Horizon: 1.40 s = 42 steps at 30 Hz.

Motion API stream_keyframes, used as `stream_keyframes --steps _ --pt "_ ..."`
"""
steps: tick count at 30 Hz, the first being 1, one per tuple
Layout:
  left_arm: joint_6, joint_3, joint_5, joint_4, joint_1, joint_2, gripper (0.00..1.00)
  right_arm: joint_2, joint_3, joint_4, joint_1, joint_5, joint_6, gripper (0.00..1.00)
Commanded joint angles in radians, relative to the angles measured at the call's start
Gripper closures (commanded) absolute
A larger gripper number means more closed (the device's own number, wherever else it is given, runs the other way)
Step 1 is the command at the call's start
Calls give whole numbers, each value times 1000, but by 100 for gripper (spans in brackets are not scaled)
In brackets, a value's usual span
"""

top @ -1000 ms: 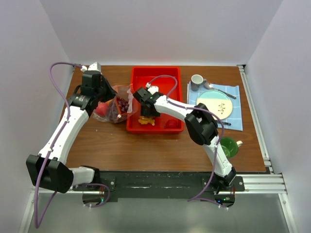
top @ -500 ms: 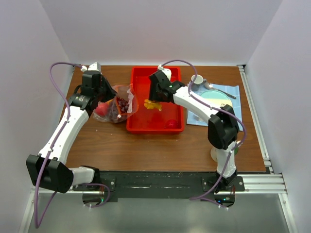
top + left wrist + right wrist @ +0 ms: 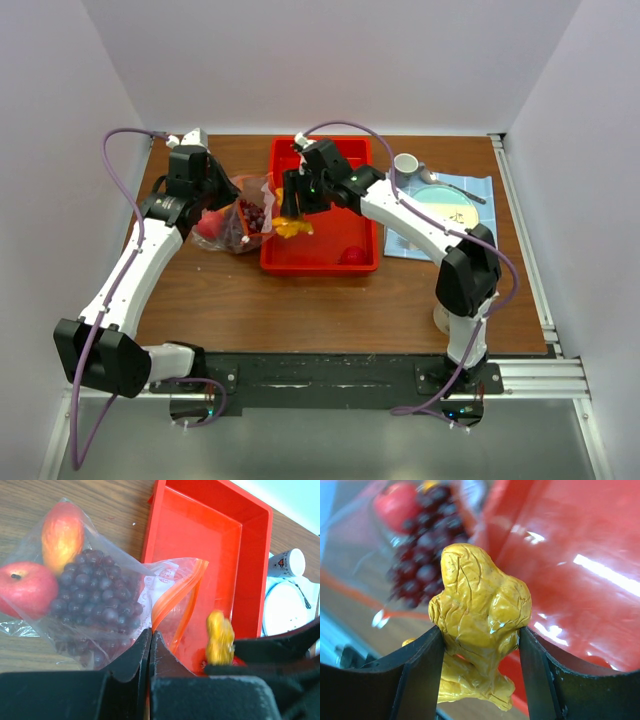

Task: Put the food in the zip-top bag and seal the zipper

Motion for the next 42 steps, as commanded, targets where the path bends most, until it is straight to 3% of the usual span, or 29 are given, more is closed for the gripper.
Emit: stream_keyframes --steps 1,7,12,21,32,42 --pt "0 35 9 44 11 -22 100 -36 89 -21 37 -138 -91 71" --pt "-6 32 7 46 11 -22 100 -5 139 -49 64 -172 -109 69" --pt "-9 22 35 50 11 -31 100 110 231 -52 64 -216 -132 69" --pt "6 5 41 21 11 -70 100 334 515 -109 44 -256 -185 69" --pt "9 -73 61 13 9 -99 100 340 522 -93 -8 -276 -169 67" --pt "-5 -73 136 36 8 -93 100 383 589 -152 4 -145 -74 66"
